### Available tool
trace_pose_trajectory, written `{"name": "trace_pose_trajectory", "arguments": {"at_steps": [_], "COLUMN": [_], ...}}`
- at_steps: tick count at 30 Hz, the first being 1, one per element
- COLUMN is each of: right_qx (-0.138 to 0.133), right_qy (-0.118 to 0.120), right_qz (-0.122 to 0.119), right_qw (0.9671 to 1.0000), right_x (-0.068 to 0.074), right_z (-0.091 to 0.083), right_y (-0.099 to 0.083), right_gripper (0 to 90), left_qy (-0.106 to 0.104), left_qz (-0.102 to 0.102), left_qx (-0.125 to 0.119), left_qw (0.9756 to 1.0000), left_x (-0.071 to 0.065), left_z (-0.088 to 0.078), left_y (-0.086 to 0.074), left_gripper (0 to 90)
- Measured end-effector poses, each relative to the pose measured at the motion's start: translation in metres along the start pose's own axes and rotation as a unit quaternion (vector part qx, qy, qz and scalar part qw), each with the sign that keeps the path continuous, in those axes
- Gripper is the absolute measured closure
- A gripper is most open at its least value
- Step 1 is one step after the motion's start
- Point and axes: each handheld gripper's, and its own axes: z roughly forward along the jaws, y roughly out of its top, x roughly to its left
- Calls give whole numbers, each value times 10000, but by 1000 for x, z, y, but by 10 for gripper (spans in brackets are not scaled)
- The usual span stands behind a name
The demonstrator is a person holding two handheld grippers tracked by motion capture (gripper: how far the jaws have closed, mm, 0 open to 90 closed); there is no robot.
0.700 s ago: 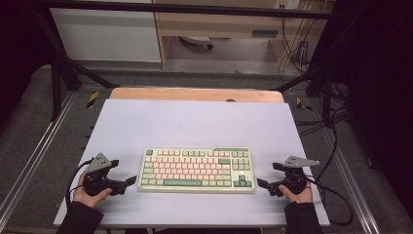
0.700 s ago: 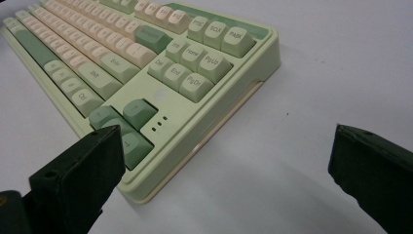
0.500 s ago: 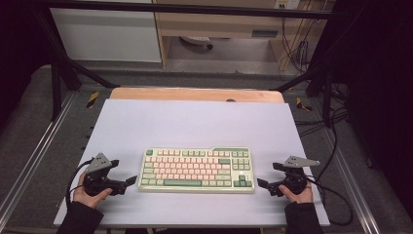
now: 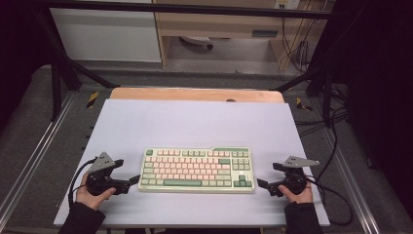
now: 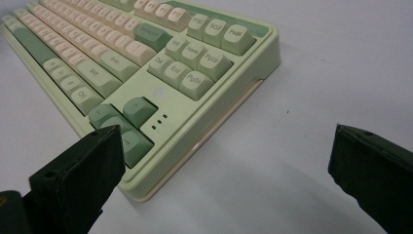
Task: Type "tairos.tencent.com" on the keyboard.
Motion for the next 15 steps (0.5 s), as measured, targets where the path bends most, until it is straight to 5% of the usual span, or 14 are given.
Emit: {"name": "trace_pose_trajectory", "arguments": {"at_steps": [15], "right_qx": [1], "right_qy": [-28], "right_qz": [-14], "right_qw": [10000], "right_x": [0], "right_z": [-1], "right_y": [0], "right_gripper": [6], "left_qy": [-61], "left_qz": [31], "left_qx": [23], "left_qw": [10000], "left_x": [-13], "left_z": [4], "left_y": [14], "left_gripper": [274]}}
